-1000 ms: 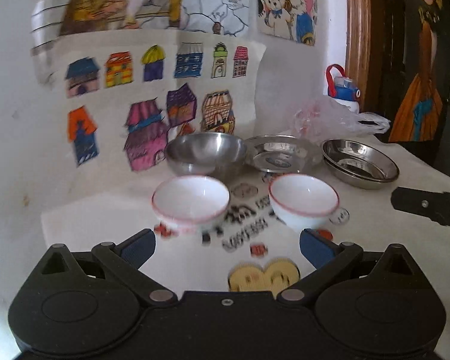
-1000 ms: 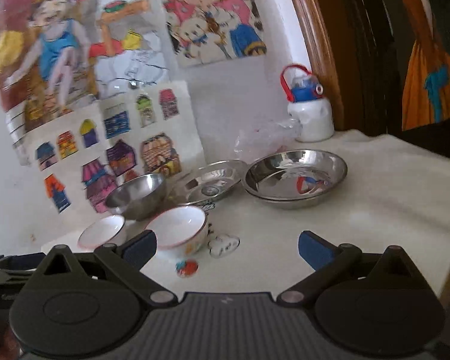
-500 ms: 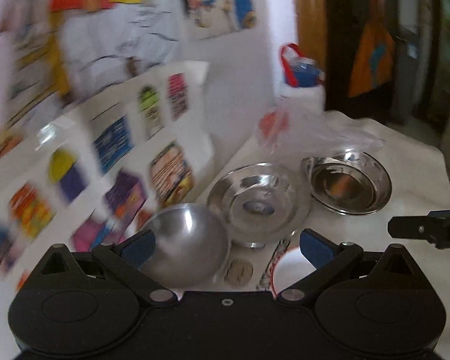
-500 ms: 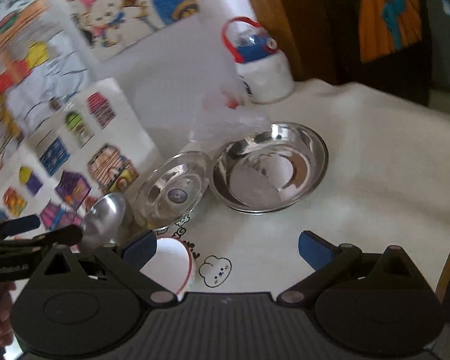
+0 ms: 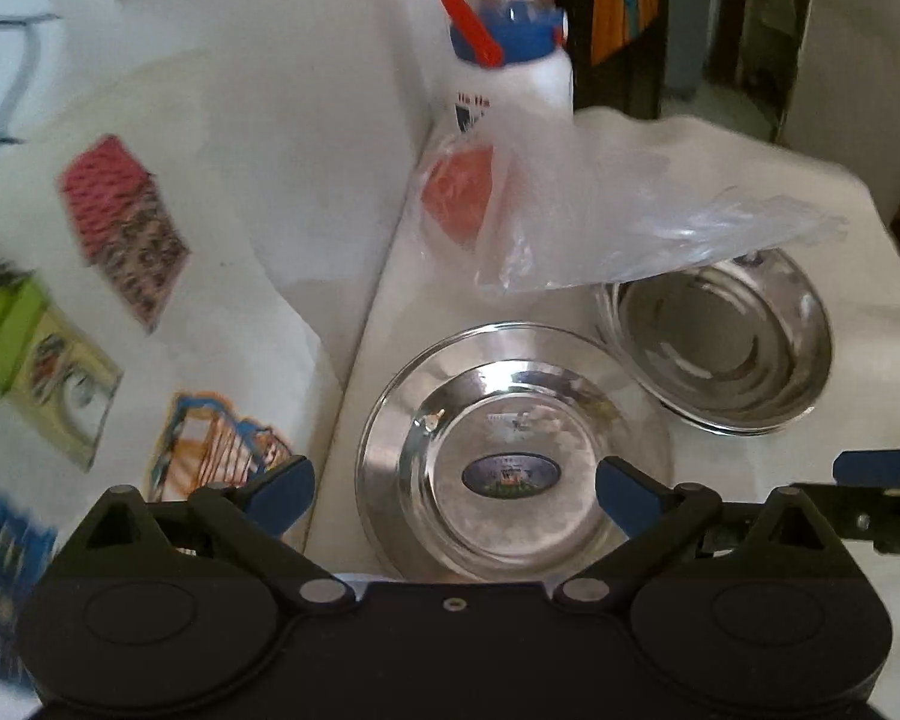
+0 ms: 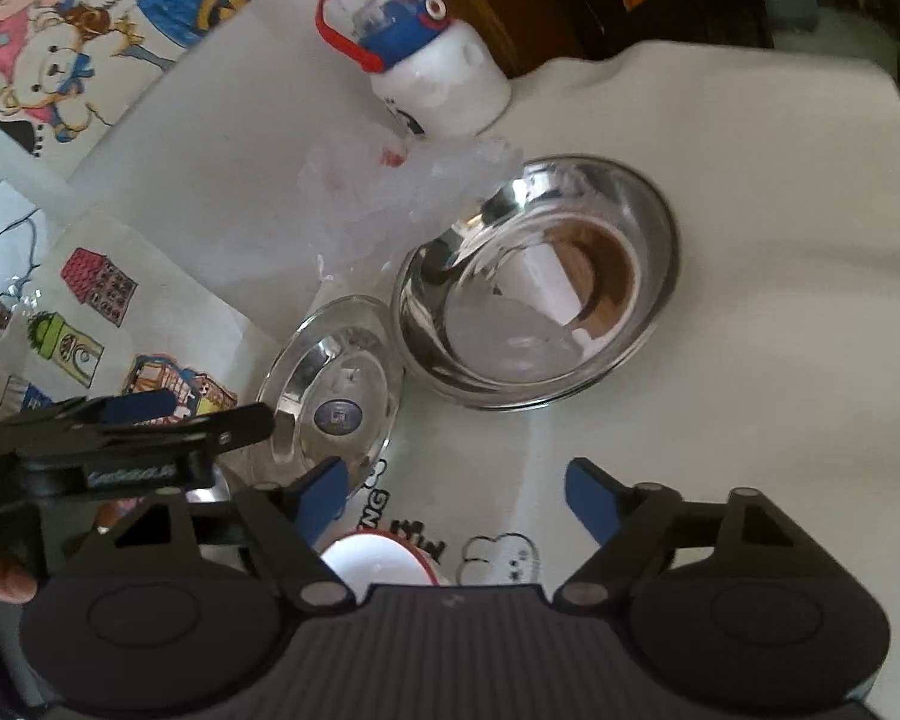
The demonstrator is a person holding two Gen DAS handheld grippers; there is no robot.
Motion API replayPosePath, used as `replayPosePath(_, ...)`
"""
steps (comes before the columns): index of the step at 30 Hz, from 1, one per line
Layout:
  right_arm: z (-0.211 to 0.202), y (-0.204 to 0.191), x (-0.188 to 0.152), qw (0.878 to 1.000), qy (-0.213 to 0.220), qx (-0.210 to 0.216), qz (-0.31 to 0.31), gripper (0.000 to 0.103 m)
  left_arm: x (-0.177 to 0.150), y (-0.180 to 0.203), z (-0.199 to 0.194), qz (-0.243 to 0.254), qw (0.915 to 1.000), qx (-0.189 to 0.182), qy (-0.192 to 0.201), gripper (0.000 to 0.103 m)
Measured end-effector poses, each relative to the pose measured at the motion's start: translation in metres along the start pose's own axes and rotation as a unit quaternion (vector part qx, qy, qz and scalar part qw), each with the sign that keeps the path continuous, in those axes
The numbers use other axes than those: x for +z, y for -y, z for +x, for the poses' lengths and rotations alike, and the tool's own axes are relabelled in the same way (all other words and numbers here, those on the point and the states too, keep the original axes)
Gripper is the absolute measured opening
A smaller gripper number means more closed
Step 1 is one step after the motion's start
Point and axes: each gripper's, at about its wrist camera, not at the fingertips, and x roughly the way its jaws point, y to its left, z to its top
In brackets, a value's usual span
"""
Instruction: Organize plates and bowls
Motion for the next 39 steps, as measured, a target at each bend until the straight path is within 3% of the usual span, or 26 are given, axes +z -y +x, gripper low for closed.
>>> replayPosePath(11,0.036,-0.019,-0.001,1.0,-0.023,-0.011,-0.005,0.06,0.012,-0.016,0.049,0.006,0.9982,-0.011,-0.059,0.095)
replayPosePath(19,0.05,-0.026,0.0,1.0,-0.029,-0.007,-0.004,0.044,0.017,-0.02,0.068,0.006,0.9961,-0.024,-0.085,0.083)
replayPosePath(24,0.055,-0.028,0.002,1.0,-0.031,0.004,-0.001,0.035,0.014,-0.032,0.078,-0.025,0.9935,-0.032,-0.106,0.065)
replayPosePath(32,0.064,-0.037,0.004,0.999,-0.033,0.018,-0.014,0.016,0.012,-0.045,0.078,-0.056,0.9925,-0.029,-0.105,0.046)
replayPosePath(36,0.062,-0.042,0.0,0.999,-0.024,0.008,-0.026,0.015,0.007,-0.052,0.074,-0.072,0.9915,-0.032,-0.104,0.037)
replayPosePath(39,0.061,-0.039,-0.001,1.0,-0.023,0.011,-0.017,0.014,0.004,-0.059,0.072,-0.094,0.9898,-0.036,-0.102,0.035)
